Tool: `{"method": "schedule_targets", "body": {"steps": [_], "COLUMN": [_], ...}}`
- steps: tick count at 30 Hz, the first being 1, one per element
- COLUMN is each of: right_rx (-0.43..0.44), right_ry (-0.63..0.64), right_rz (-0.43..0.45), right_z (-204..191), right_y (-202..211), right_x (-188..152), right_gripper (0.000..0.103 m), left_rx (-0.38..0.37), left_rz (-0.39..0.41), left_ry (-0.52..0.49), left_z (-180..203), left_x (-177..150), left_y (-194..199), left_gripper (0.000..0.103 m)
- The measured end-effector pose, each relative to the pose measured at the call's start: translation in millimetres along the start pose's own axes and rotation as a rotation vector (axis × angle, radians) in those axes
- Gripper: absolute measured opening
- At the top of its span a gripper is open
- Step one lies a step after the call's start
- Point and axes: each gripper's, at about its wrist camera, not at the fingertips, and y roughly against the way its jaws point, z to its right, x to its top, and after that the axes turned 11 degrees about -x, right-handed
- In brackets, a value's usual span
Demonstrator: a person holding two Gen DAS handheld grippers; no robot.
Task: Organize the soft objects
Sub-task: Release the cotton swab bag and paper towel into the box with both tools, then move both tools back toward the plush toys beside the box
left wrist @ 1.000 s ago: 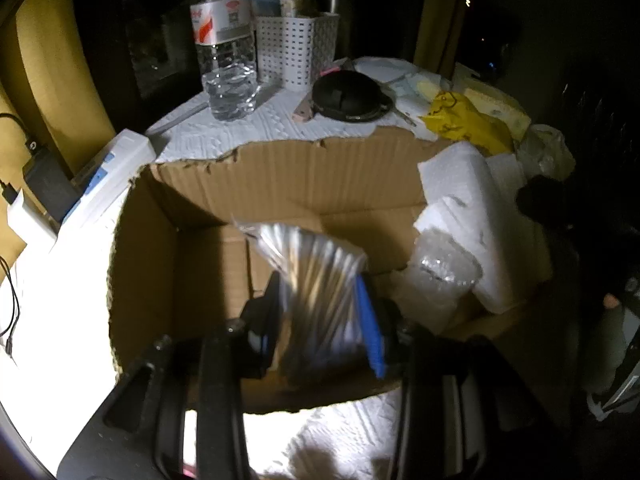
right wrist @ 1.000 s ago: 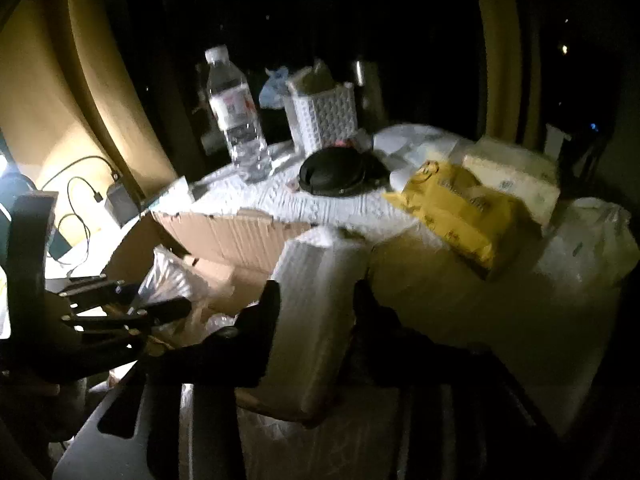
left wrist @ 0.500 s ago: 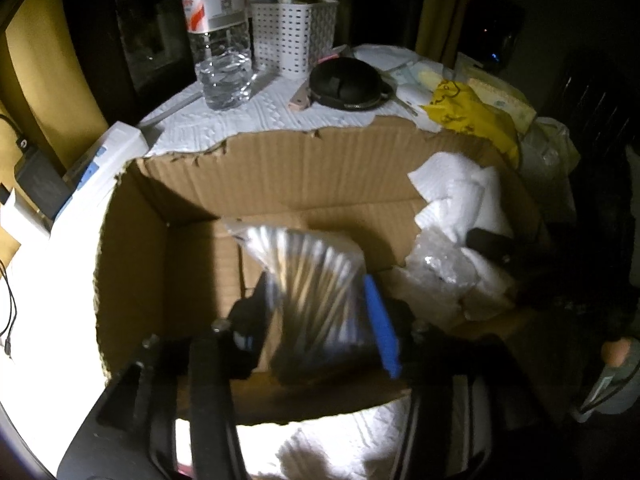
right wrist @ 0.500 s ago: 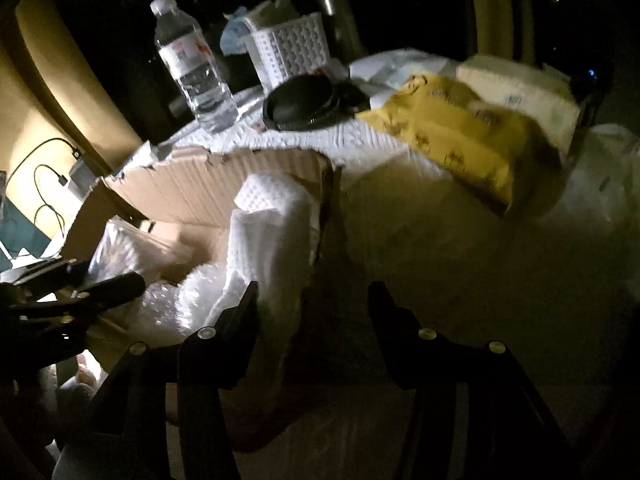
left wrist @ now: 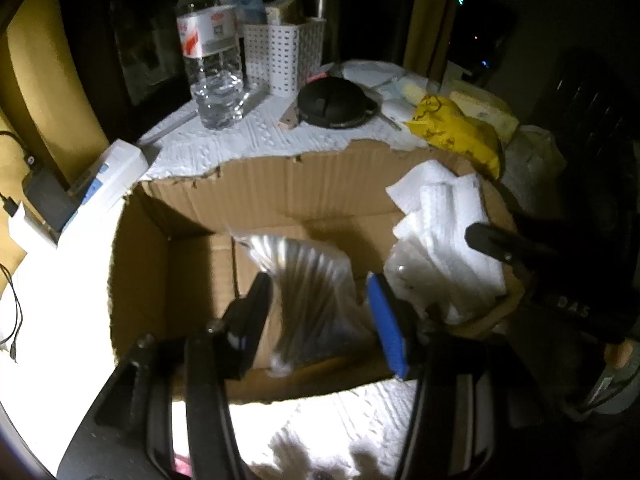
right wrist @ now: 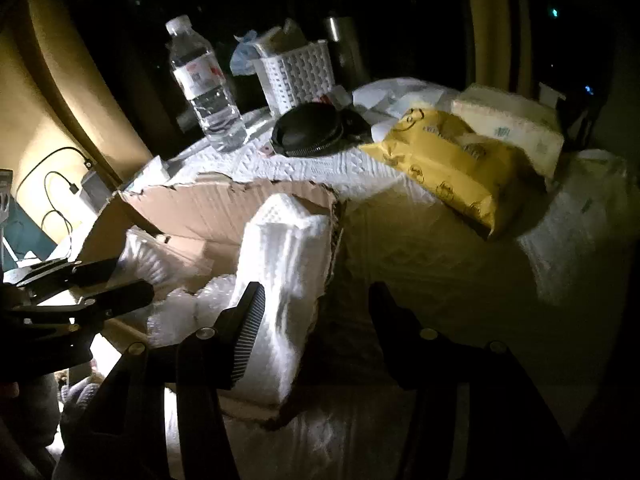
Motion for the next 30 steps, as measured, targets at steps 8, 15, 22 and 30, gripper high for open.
{"method": "schedule_targets", "body": {"steps": [8,15,22,30], "right_rx": [-0.009,-0.013,-0.017,-0.011], "right_ry": [0.014,0.032,0.044,0.065], "right_rz": [0.031,0.053,0.078,0.101], "right_z": [-7.4,-18.9,-30.1,-47.4], "right_y": [29.4,54.1,78.2,104.6], "right_x": [-1.2,-7.5,-14.6,-23.0], "right_gripper": [0.057,0.057,0.057,0.057], "left_rx": [-0.008,-0.02,-0.039,-0.032], "left_rz": [0.039,0.076,0.123,0.157], "left_ry": [-0.011,-0.015,0.0,-0.001], "left_z": [6.0,12.3,11.5,10.8], "left_x": [-5.1,-11.0,-21.8,-35.8], "left_y": [23.6,46.7,74.7,104.0], "left_gripper": [0.052,0.053,0.075,0.076]}}
